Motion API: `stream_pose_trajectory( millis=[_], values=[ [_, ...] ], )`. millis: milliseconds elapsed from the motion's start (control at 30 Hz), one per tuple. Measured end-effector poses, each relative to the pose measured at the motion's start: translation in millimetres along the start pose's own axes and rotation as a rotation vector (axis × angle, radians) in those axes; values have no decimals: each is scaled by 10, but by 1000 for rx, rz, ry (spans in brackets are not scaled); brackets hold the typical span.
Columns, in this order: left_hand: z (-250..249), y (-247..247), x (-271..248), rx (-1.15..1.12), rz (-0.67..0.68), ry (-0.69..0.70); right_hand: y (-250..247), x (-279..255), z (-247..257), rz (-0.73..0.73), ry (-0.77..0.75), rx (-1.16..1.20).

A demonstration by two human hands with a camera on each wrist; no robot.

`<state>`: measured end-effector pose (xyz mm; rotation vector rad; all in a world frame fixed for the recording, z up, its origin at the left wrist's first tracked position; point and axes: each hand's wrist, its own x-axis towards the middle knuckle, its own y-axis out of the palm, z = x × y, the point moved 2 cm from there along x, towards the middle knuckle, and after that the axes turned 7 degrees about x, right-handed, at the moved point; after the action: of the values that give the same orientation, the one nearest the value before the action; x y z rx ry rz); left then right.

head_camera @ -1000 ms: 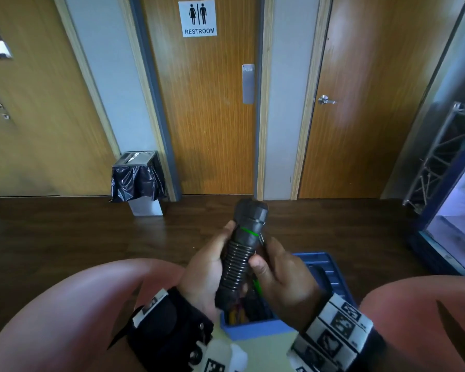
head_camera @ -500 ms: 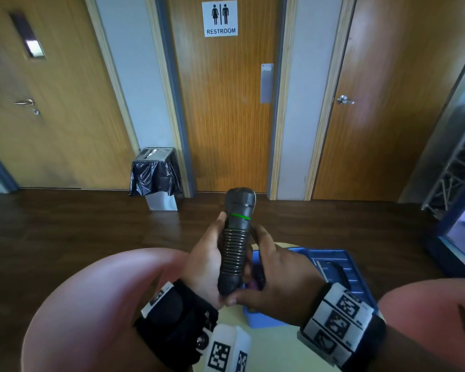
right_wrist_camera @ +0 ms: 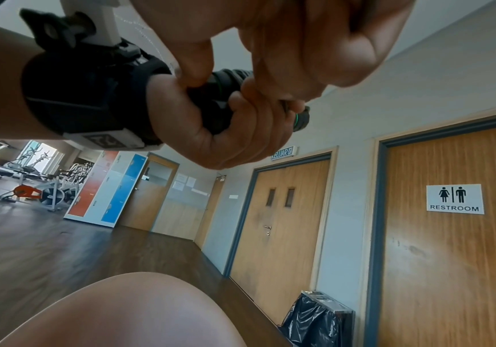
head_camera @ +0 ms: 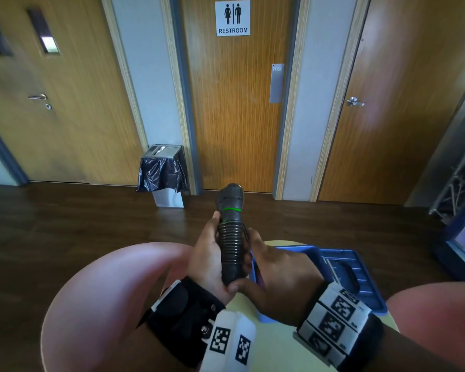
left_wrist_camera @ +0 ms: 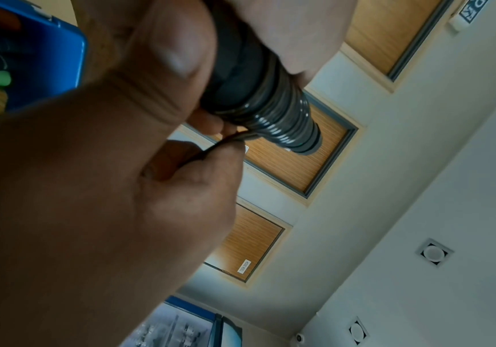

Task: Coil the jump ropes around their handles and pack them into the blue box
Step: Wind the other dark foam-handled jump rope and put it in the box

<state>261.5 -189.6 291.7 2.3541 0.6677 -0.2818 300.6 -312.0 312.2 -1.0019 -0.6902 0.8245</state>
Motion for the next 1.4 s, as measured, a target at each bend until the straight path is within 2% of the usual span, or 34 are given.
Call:
stream_pose_trajectory(
  millis=[167, 400, 533, 633, 733, 800, 900, 967, 1033, 1133, 1300, 1400],
  values=[
    [11, -77, 23, -34, -43, -12, 22, 7, 77, 12, 11, -62],
    [9, -86, 22, -42, -64, -46, 47, -18, 101, -17, 44, 1],
    [104, -49, -39, -59, -97, -41, 55, -82, -7, -11, -3, -1],
    [159, 36, -120, -27, 22, -10, 47, -163, -198, -33, -60, 77],
    [207, 93, -185, -22, 220, -44, 80, -262, -380, -27, -174, 414],
    [240, 104, -168, -29, 280, -47, 91, -325, -465, -58, -205, 617],
    [307, 159, -123, -24, 313, -58, 83, -404, -518, -53, -161, 854],
    [335, 250, -78, -25, 305, -50, 55, -429, -550, -41, -109, 917],
    [368, 383, -28, -16, 261, -13, 27, -449, -618, -41, -64, 995],
    [442, 596, 76, 15, 166, 52, 2, -503, -763, -31, 105, 1197],
    [680, 945, 265, 170, 39, 221, -101, -615, -1084, -59, 234, 1067],
    [841, 1133, 382, 217, -32, 278, -210, -686, -1380, -36, 306, 874]
  ],
)
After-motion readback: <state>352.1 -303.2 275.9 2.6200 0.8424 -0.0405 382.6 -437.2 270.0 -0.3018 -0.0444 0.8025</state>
